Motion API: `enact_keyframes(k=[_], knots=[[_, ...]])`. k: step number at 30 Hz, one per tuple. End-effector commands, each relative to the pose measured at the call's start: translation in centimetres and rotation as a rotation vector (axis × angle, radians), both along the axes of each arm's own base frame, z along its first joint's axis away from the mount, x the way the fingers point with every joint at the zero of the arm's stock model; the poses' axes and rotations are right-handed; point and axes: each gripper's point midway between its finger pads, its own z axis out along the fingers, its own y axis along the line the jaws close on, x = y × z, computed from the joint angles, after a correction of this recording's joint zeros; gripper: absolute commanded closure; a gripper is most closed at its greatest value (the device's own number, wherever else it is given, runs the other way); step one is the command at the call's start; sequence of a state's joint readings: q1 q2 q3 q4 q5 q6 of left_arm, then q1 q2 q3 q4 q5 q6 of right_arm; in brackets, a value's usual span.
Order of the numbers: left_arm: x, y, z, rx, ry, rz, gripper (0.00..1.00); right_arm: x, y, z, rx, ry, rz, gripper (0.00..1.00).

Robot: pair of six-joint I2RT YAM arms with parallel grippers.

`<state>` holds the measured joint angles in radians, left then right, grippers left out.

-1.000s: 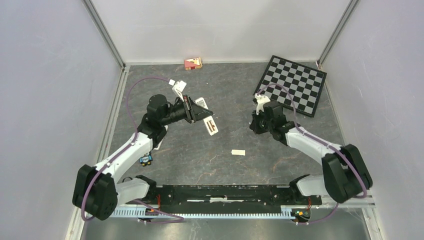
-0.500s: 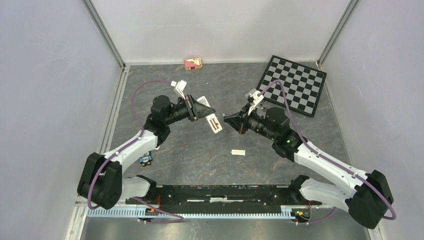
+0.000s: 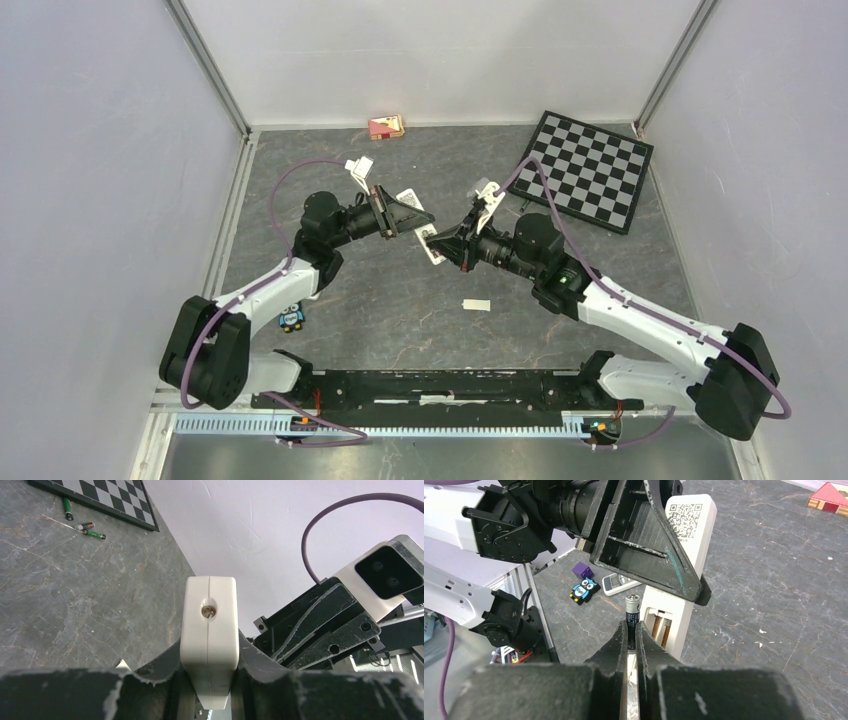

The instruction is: Load the batteries into the remote control

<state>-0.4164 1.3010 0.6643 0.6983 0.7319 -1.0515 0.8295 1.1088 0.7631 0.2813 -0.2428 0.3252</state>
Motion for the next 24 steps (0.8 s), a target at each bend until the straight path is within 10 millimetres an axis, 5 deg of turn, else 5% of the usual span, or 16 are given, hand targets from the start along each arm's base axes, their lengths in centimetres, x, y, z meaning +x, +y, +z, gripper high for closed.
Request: enact_keyframes(k=[1, 15, 24], knots=[[-0.8, -0.4, 2.2, -0.065, -0.035, -0.055, 0.98, 0.7, 0.3, 1.8, 0.002, -0.07, -0.011, 1.0], [-1.1, -0.3, 3.6, -0.121, -0.031, -0.066, 0.98, 0.5, 0.0, 0.2, -0.035, -0.043, -0.025, 0.94], [-0.9, -0.3, 3.9, -0.123, -0.035, -0.057, 0.98, 0.3, -0.5, 1.0, -0.03, -0.045, -0.035, 0.81]])
